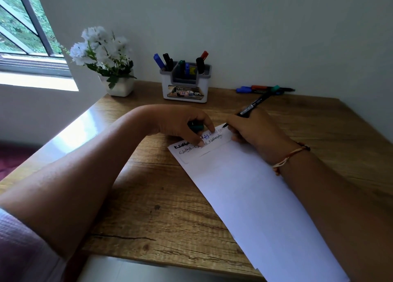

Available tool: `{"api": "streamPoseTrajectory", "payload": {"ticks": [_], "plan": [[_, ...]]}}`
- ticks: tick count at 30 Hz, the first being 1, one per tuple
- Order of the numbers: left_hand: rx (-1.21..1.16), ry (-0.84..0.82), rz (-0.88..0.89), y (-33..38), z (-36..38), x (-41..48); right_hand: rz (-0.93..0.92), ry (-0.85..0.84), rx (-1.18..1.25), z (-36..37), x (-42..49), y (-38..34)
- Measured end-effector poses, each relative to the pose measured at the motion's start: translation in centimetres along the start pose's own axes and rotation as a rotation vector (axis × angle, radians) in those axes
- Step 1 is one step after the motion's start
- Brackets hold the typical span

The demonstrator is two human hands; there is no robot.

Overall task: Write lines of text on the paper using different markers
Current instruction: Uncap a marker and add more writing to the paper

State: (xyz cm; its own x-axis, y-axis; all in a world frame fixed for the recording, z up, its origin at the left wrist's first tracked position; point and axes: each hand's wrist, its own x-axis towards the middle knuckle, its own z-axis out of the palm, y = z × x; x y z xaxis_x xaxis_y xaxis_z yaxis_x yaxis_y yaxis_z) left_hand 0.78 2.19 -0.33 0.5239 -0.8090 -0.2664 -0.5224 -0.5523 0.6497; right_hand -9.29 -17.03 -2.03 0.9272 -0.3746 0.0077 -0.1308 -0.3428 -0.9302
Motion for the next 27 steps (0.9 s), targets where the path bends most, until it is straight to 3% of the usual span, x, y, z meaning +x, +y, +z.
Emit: {"api": "streamPoseTrajectory", "payload": {"ticks": [9, 13, 27], "plan": [[-0.17, 0.243, 0.054, -0.8, -0.3, 0.2, -0.025, -0.055, 0.382, -0.5, 0.0, -0.6], [-0.264, 0.31, 0.091, -0.7, -0.2, 0.3, -0.011, -0.107, 0.328, -0.4, -0.1, -1.0], [-0.283, 0.293, 0.147, -0.2, 0.3, 0.3, -0.062, -0.16, 0.273, -0.4, -0.4, -1.2]]}}
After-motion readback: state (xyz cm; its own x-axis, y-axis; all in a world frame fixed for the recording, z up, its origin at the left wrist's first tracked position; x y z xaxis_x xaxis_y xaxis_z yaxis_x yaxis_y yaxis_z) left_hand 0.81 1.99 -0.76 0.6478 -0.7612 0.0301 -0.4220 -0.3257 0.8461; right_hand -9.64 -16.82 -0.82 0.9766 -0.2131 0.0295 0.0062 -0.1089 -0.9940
